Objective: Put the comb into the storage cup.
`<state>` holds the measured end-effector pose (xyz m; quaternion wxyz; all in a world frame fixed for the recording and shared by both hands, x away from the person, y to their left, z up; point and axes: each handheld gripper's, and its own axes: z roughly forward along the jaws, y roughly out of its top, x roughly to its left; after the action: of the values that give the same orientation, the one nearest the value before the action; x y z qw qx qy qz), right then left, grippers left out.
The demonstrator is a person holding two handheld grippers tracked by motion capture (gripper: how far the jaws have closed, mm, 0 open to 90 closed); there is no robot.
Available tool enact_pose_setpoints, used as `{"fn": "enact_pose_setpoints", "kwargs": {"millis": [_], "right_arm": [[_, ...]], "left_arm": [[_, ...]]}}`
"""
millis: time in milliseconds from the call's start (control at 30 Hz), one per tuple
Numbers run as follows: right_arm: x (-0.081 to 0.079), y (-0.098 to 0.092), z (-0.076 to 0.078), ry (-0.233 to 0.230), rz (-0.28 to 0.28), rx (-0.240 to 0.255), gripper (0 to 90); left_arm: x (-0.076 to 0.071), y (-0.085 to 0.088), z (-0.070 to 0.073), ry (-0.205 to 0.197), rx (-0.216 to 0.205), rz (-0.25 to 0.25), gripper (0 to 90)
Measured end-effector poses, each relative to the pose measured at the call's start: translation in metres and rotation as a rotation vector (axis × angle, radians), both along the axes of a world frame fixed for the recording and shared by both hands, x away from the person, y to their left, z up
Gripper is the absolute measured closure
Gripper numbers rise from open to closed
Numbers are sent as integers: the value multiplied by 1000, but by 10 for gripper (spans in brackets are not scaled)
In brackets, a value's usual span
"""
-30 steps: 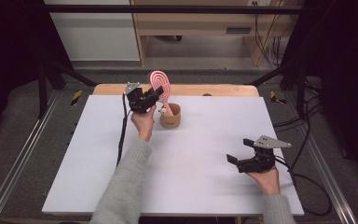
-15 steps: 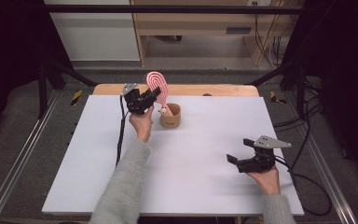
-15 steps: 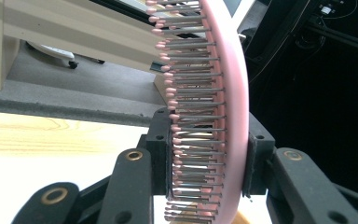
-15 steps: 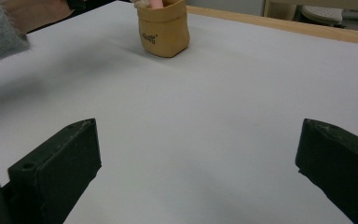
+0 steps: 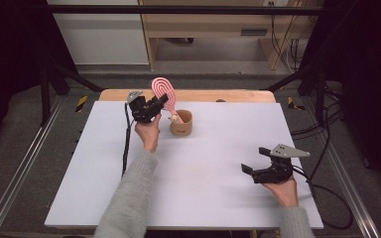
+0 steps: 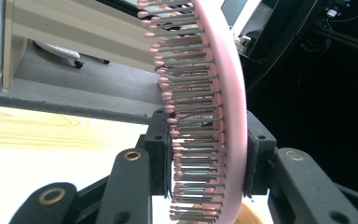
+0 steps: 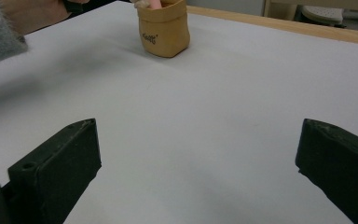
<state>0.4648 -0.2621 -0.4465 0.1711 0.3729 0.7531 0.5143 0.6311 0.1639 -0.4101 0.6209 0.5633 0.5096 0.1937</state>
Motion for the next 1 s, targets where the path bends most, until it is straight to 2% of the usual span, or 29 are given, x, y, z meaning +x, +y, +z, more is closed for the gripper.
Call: {"fn": "enact_pose_setpoints", "kwargs": {"millis": [333, 533, 800, 1000], "right_arm": [[0, 0, 0, 0, 1, 1, 4], [0, 0, 0, 1, 0, 3, 4], [0, 0, 0, -1, -1, 5, 4], [0, 0, 1, -5, -1, 6, 4]], "left_arm": [[-1, 1, 1, -2, 13, -1, 613], [-2, 2, 2, -14, 44, -14, 595], [-3, 5, 3, -2, 67, -23, 500], [-6, 7, 5, -9, 73, -42, 434]]}}
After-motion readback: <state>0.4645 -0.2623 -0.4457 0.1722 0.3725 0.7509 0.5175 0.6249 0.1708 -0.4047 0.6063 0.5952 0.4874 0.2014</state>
